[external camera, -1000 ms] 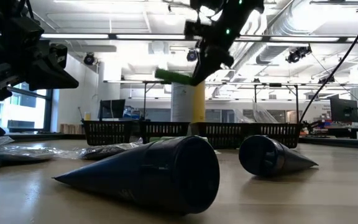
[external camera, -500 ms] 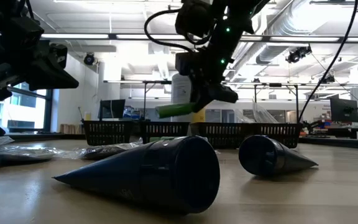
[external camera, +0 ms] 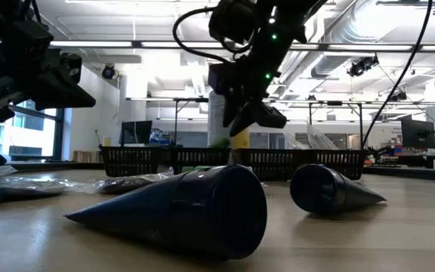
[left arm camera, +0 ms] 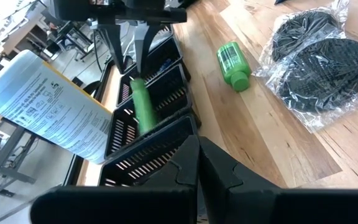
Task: Pick & Place Travel size toiletries
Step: Put the right shampoo into the middle left black bin, then put the middle hairbrush into the left black bin
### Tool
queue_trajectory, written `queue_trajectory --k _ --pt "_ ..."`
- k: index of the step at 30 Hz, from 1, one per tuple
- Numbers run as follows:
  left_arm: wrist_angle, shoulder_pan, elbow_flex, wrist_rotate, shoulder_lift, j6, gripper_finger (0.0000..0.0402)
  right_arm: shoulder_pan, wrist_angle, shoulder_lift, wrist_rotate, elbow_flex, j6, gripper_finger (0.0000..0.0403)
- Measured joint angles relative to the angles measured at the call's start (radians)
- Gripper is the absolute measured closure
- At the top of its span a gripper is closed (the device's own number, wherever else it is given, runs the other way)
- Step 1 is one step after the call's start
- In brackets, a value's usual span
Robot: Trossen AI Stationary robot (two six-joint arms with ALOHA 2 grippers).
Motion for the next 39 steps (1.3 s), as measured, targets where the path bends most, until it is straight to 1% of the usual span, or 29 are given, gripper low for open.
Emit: queue_trajectory --k 3,6,8,11,14,17,22,27,29,34,39 --pt "0.0 0.0 0.0 0.0 0.0 0.0 0.04 0.0 0.0 0.0 0.042 0.0 0.005 0.0255" --pt "0.0 0.0 0.0 0.0 0.0 0.0 0.04 0.009 0.002 -0.002 0.118 0.0 0.021 0.0245" --pt "0.0 0.0 0.0 0.0 0.0 0.0 0.04 0.017 0.008 -0.015 0.152 0.0 0.038 0.0246" --pt "0.0 0.0 0.0 0.0 0.0 0.0 0.04 0.032 0.011 -0.034 0.141 0.0 0.08 0.0262" --pt "0.0 0.0 0.0 0.0 0.0 0.0 0.04 0.049 0.019 -0.053 0.098 0.001 0.135 0.029" --pt "0.0 0.0 0.0 0.0 0.0 0.0 0.04 0.062 -0.011 -0.082 0.049 -0.001 0.213 0.0327" --pt "0.0 0.0 0.0 0.0 0.0 0.0 0.04 0.082 -0.016 -0.124 -0.081 0.0 0.353 0.039" --pt "0.0 0.0 0.0 0.0 0.0 0.0 0.04 0.092 -0.021 -0.165 -0.247 -0.001 0.471 0.04" --pt "-0.001 0.0 0.0 0.0 0.0 0.0 0.04 0.094 -0.022 -0.172 -0.288 -0.008 0.503 0.04" --pt "-0.001 0.0 0.0 0.0 0.0 0.0 0.04 0.106 0.04 -0.172 -0.295 -0.077 0.555 0.04" --pt "-0.001 0.0 0.0 0.0 0.0 0.0 0.04 0.122 0.199 -0.171 -0.3 -0.189 0.604 0.04"
